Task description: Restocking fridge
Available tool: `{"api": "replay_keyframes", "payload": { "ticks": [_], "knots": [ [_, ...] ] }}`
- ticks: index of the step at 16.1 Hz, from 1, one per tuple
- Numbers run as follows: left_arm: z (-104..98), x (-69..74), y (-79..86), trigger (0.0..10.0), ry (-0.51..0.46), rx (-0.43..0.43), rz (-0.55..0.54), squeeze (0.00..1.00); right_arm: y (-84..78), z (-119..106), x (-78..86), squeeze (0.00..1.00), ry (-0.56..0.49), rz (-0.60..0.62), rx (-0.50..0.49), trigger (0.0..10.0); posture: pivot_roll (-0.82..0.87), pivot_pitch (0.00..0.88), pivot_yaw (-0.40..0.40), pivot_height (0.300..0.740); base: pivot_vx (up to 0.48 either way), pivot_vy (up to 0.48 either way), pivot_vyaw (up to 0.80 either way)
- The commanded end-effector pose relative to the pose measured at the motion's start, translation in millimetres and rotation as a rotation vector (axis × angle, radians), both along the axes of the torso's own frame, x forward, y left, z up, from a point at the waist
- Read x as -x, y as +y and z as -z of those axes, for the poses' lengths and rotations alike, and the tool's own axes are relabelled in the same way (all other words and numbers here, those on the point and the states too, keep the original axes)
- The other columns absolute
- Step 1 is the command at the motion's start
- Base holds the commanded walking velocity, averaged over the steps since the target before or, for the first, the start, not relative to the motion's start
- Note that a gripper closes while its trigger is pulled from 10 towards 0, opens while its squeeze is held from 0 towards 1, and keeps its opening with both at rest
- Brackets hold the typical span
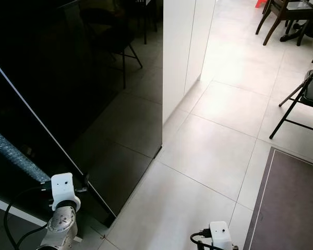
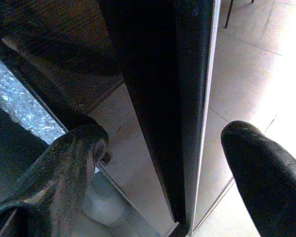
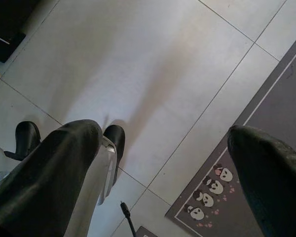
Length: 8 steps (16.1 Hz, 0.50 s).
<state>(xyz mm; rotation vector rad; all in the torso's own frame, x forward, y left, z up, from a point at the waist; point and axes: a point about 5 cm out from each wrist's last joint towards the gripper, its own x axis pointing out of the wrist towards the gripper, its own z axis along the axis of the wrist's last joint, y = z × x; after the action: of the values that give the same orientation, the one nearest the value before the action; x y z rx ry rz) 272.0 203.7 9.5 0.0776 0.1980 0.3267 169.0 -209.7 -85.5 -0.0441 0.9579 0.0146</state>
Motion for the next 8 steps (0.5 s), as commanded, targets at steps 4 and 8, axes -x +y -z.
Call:
{"api": "replay_keyframes", "payload": {
  "ticks": [4,8],
  "knots": [
    [-6,0.2,27.4,10.0,-0.009,-0.028,-0.099,0.0,0.4,3,5.9,0.0,0.025,0.011,-0.001,10.0,-0.12,0.1,0.02,0.74,0.0,0.0,0.0],
    [-6,1.8,33.7,10.0,0.004,-0.042,-0.119,0.0,0.3,3,5.4,0.0,0.023,0.012,0.0,10.0,-0.11,0.097,0.019,0.74,0.0,0.0,0.0]
  ]
}}
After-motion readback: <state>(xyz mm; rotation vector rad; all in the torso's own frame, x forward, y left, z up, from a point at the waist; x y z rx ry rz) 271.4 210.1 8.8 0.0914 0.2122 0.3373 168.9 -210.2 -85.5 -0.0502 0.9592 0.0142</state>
